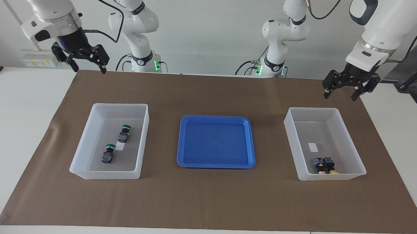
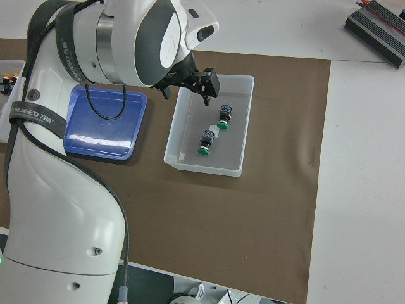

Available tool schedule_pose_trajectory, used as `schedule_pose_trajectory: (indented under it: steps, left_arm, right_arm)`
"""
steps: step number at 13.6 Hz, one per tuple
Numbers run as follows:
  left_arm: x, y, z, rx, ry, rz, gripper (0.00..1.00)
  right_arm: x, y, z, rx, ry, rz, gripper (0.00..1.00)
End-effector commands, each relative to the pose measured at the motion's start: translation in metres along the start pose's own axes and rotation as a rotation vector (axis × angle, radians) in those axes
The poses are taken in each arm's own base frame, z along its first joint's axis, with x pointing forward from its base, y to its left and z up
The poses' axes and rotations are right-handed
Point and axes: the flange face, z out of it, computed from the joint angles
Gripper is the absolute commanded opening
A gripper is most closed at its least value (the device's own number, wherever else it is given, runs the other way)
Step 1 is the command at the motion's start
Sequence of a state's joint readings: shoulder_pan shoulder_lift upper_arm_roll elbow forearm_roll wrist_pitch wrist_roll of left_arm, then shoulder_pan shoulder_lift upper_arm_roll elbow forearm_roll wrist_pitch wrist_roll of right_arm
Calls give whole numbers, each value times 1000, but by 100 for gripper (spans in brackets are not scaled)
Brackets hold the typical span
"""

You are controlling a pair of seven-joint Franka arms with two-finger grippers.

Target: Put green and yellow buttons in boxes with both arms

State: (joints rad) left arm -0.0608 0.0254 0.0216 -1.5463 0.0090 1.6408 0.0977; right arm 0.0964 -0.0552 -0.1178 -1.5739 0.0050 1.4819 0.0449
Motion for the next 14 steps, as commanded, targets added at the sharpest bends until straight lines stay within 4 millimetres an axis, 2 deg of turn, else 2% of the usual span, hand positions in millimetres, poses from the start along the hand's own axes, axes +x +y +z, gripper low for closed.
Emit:
schedule_pose_trajectory:
  steps: [1,5,6,14]
  left_arm:
    - [-17,-1,5,0,-56,-2,100]
    - [-20,0,7,-1,-71,-2,100]
    - [-22,-7,6,-1,-73,-14,100]
    - [-25,-8,10,-2,-85,-18,100]
  right_arm:
    - [-8,2,1,-19,-2,0,100]
    - [-5,4,5,-63,12,-15,100]
    - [-5,3,6,-62,9,-13,100]
    - [-5,-2,5,-18,13,-7,100]
